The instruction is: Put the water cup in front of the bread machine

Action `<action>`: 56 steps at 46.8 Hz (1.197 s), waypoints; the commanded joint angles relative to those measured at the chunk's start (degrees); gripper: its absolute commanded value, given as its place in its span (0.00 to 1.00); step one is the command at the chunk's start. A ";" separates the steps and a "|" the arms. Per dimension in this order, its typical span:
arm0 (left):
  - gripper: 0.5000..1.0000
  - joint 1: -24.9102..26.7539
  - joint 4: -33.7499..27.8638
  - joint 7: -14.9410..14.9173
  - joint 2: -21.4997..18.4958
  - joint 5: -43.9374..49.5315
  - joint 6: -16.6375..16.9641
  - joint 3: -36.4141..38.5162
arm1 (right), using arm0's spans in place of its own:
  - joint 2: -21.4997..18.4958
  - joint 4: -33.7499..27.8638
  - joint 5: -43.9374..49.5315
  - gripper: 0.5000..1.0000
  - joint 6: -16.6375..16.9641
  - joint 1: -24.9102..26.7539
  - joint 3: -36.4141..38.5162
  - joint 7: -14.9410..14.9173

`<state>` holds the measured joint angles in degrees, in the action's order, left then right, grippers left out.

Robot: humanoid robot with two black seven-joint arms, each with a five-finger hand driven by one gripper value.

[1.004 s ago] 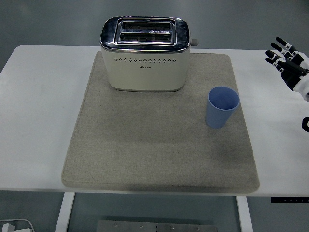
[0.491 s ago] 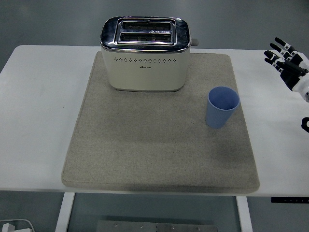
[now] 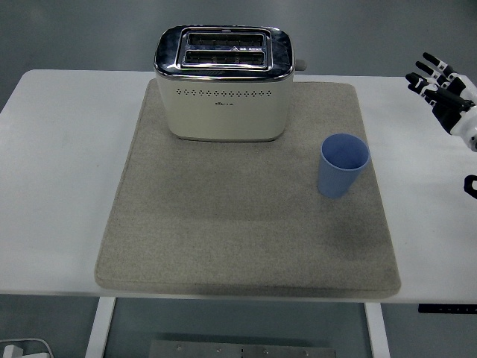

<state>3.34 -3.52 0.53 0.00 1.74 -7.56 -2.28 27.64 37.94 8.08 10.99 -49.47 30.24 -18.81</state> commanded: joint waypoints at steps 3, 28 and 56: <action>1.00 0.00 0.00 0.00 0.00 0.02 0.01 0.00 | 3.83 2.75 0.18 0.85 0.00 -0.27 -0.18 0.09; 1.00 0.00 0.00 0.00 0.00 0.02 0.01 0.00 | 9.72 13.30 18.02 0.84 -2.90 1.22 -0.89 -1.05; 1.00 0.00 0.00 0.00 0.00 0.02 0.01 0.00 | 20.53 20.95 25.32 0.84 0.52 13.26 -0.27 -14.67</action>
<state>3.34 -3.52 0.53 0.00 1.73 -7.56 -2.29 47.35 58.79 33.41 11.45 -37.63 30.14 -31.73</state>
